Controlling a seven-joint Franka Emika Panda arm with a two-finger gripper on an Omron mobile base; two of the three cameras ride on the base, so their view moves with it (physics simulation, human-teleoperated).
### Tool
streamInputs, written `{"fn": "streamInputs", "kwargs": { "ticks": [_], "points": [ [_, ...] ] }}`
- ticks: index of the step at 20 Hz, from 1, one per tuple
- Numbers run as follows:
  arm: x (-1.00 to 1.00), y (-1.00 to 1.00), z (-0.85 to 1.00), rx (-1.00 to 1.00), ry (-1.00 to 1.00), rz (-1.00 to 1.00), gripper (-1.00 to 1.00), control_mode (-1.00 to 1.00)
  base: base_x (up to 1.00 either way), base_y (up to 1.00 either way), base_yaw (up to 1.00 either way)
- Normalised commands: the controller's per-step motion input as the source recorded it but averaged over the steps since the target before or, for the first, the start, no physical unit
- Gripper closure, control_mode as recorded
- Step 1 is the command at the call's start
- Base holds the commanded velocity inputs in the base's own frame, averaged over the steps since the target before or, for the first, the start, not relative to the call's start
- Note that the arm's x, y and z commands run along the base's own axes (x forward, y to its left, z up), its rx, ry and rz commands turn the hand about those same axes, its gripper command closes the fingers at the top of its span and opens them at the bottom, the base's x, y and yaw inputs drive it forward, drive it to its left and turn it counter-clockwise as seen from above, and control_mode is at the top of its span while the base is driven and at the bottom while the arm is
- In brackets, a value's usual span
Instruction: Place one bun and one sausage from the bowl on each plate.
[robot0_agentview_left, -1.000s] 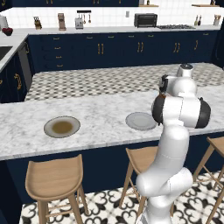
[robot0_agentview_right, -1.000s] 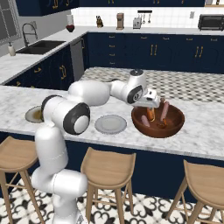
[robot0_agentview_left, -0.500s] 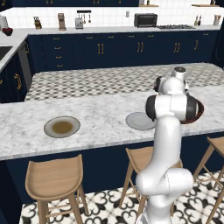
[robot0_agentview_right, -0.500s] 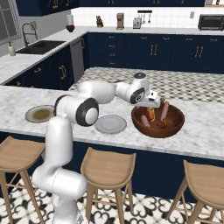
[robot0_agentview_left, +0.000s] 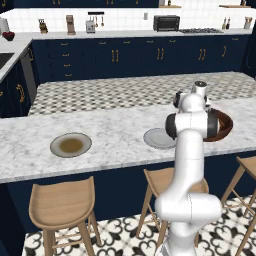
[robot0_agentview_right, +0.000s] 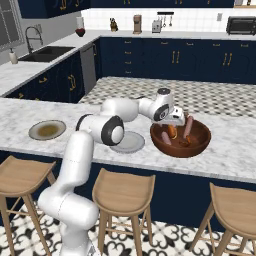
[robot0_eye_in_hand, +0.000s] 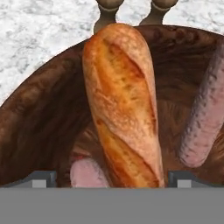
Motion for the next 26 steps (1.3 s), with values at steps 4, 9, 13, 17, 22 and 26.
{"fn": "streamInputs", "kwargs": {
  "ticks": [4,9,13,17,22,26],
  "points": [
    [0.29,-0.27,-0.29,0.00,0.00,0.00,-1.00,-1.00,0.00,0.00,0.00],
    [0.22,-0.06,-0.32,0.00,0.00,0.01,-1.00,-1.00,0.00,0.00,0.00],
    [0.08,0.07,-0.24,0.00,0.00,0.03,1.00,-1.00,0.00,0.00,0.00],
    [-0.42,0.23,0.15,0.00,-0.13,0.01,1.00,-1.00,0.00,0.00,0.00],
    [-0.71,0.79,0.54,-0.04,-0.18,0.02,1.00,-1.00,0.00,0.00,0.00],
    [-0.74,1.00,0.44,-0.10,-0.03,0.03,1.00,-1.00,0.00,0.00,0.00]
  ]
}}
